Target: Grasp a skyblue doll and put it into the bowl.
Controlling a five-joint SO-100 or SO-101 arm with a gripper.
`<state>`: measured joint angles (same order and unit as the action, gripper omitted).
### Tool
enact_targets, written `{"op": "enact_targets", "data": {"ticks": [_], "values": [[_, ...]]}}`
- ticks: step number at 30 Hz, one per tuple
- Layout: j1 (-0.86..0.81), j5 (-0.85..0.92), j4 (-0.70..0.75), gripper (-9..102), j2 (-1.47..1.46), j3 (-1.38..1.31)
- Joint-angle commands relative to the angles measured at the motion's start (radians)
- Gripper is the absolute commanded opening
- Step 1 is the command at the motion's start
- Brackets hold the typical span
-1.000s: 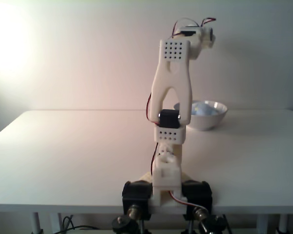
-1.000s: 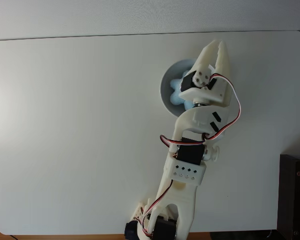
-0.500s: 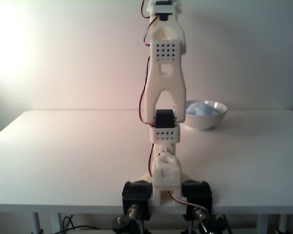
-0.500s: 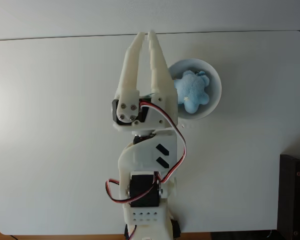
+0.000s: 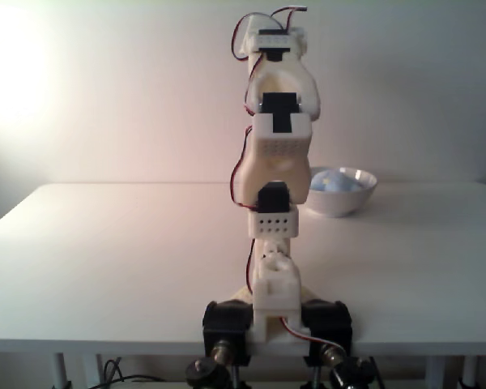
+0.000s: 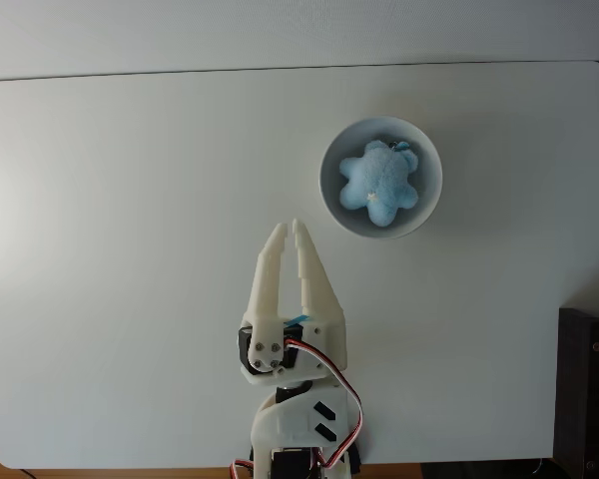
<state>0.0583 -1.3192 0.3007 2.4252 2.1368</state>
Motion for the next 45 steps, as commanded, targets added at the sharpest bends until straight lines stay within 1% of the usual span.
{"op": "enact_targets", "data": {"ticks": [1,5,10,17,20,29,31,34,37,45], "values": [[0.003,-0.006,0.005,0,0.155,0.143],[0.002,-0.005,0.005,0,0.259,0.321],[0.002,-0.006,0.006,0,0.307,0.492],[0.000,-0.002,0.018,0,0.310,0.591],[-0.002,-0.005,0.123,0,0.314,0.592],[0.000,-0.006,0.686,0,0.506,0.592],[0.002,-0.008,0.790,0,0.540,0.592],[0.006,-0.008,0.910,0,0.607,0.603],[0.009,-0.008,0.965,0,0.681,0.647],[0.003,-0.009,0.960,0,0.876,0.816]]}}
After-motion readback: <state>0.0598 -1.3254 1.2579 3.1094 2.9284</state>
